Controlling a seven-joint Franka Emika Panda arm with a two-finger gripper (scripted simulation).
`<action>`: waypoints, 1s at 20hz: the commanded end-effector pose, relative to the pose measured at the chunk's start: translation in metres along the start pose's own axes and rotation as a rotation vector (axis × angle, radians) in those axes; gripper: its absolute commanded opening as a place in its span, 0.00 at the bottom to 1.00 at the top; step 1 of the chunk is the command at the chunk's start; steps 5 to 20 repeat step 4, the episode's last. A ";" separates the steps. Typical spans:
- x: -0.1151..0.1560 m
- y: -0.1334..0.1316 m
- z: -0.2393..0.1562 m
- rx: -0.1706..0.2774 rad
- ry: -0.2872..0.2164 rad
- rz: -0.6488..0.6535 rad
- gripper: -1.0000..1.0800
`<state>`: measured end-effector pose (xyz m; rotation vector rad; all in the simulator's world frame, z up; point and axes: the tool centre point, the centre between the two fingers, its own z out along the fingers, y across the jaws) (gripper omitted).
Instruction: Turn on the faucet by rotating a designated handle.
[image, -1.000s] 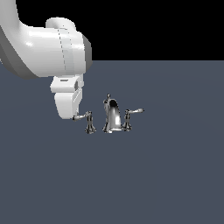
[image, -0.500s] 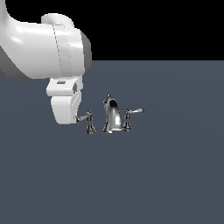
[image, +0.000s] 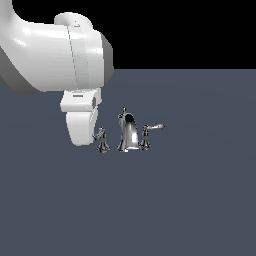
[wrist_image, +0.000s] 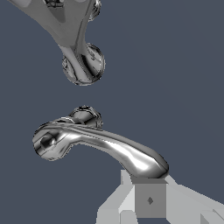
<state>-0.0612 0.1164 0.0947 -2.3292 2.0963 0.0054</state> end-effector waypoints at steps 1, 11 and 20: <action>0.024 0.005 -0.001 -0.003 0.007 0.024 0.00; 0.032 0.009 -0.001 -0.003 0.008 0.025 0.00; 0.032 0.009 -0.001 -0.003 0.008 0.025 0.00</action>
